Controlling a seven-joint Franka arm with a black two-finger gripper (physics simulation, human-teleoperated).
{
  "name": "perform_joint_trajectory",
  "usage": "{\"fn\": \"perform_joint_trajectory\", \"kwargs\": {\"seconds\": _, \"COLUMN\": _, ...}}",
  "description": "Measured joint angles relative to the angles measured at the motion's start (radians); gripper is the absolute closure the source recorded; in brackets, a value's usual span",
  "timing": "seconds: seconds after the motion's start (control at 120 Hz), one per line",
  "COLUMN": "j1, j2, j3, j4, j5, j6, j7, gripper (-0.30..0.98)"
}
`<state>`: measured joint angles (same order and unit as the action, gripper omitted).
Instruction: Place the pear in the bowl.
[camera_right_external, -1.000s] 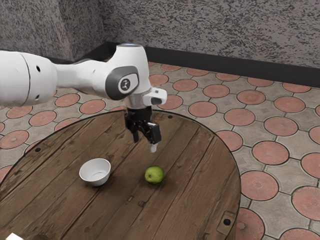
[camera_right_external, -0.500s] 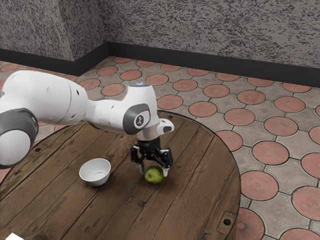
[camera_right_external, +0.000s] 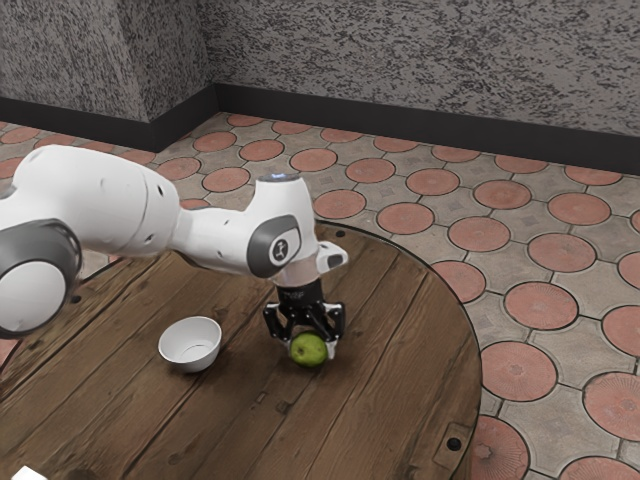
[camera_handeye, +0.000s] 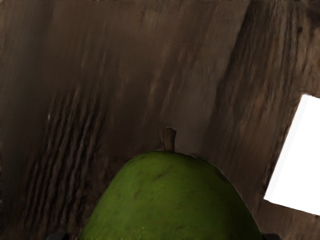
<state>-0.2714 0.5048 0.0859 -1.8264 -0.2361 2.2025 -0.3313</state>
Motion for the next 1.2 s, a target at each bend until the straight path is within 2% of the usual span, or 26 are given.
{"fn": "perform_joint_trajectory", "kwargs": {"seconds": 0.2, "j1": 0.009, "j2": -0.208, "j3": 0.010, "j4": -0.124, "j5": 0.007, "j6": -0.005, "j7": -0.040, "gripper": 0.28}}
{"fn": "perform_joint_trajectory", "kwargs": {"seconds": 0.317, "j1": 0.014, "j2": -0.348, "j3": 0.077, "j4": -0.218, "j5": 0.015, "j6": -0.015, "j7": -0.056, "gripper": 0.28}}
{"fn": "perform_joint_trajectory", "kwargs": {"seconds": 0.433, "j1": 0.031, "j2": -0.427, "j3": 0.172, "j4": -0.295, "j5": 0.031, "j6": -0.030, "j7": -0.067, "gripper": 0.27}}
{"fn": "perform_joint_trajectory", "kwargs": {"seconds": 0.575, "j1": 0.065, "j2": -0.425, "j3": 0.245, "j4": -0.329, "j5": 0.049, "j6": -0.045, "j7": -0.072, "gripper": 0.28}}
{"fn": "perform_joint_trajectory", "kwargs": {"seconds": 0.75, "j1": 0.031, "j2": -0.377, "j3": 0.253, "j4": -0.332, "j5": 0.056, "j6": -0.053, "j7": -0.077, "gripper": 0.28}}
{"fn": "perform_joint_trajectory", "kwargs": {"seconds": 1.067, "j1": 0.045, "j2": -0.380, "j3": 0.264, "j4": -0.366, "j5": 0.080, "j6": -0.057, "j7": -0.082, "gripper": 0.28}}
{"fn": "perform_joint_trajectory", "kwargs": {"seconds": 1.2, "j1": 0.047, "j2": -0.377, "j3": 0.277, "j4": -0.355, "j5": 0.113, "j6": -0.057, "j7": -0.077, "gripper": 0.15}}
